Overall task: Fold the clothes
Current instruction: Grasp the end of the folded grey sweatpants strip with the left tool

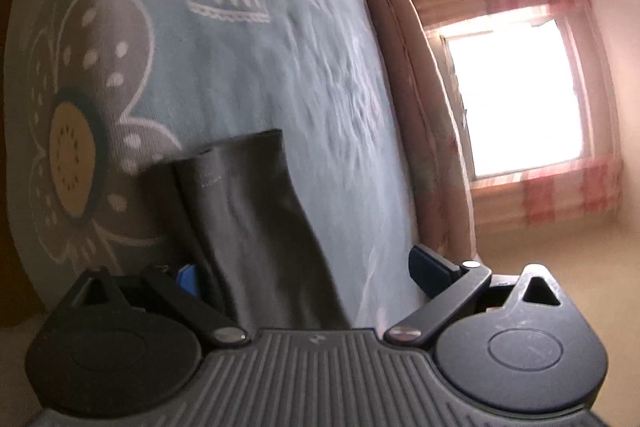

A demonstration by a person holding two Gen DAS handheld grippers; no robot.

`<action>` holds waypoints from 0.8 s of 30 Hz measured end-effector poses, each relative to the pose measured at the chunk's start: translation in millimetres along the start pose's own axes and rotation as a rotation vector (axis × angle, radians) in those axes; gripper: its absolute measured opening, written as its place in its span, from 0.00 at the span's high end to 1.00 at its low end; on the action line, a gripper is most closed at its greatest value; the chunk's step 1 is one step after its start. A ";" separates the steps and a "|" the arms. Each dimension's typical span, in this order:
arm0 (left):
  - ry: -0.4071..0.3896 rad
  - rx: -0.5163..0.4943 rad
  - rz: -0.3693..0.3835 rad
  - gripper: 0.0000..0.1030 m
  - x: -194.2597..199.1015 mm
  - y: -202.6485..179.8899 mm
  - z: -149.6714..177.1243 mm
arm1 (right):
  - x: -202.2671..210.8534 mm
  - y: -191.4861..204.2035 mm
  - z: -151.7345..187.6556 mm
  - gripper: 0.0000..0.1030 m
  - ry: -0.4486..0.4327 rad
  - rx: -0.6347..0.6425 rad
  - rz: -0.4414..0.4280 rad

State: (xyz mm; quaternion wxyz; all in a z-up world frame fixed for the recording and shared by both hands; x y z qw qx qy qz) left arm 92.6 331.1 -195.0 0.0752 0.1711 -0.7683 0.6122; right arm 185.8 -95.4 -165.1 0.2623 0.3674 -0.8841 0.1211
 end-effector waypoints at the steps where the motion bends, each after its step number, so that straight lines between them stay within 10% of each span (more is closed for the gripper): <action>1: 0.002 -0.011 0.003 0.05 -1.9 -0.7 -0.2 | 0.1 0.0 0.0 0.00 0.000 0.000 0.000; 17: 0.010 -0.311 0.025 0.05 -14.7 -18.5 2.5 | 0.0 0.0 -0.5 0.00 0.002 0.001 0.001; 20: 0.006 -0.361 0.032 0.13 -11.1 -18.3 4.0 | 0.2 0.5 0.0 0.00 0.001 0.000 0.004; 24: -0.009 -0.466 -0.036 0.52 -14.0 -21.0 0.8 | 0.9 0.1 0.5 0.00 0.000 -0.003 0.005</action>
Point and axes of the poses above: each gripper's, at about its wrist camera, not at the fingertips, and x roughly against the way its jaws point, y to its left, z to its underside, the point moved 5 cm from there along -x, roughly the way its jaws point, and after that the axes turned 14 degrees about -y, right-handed, at the moved point
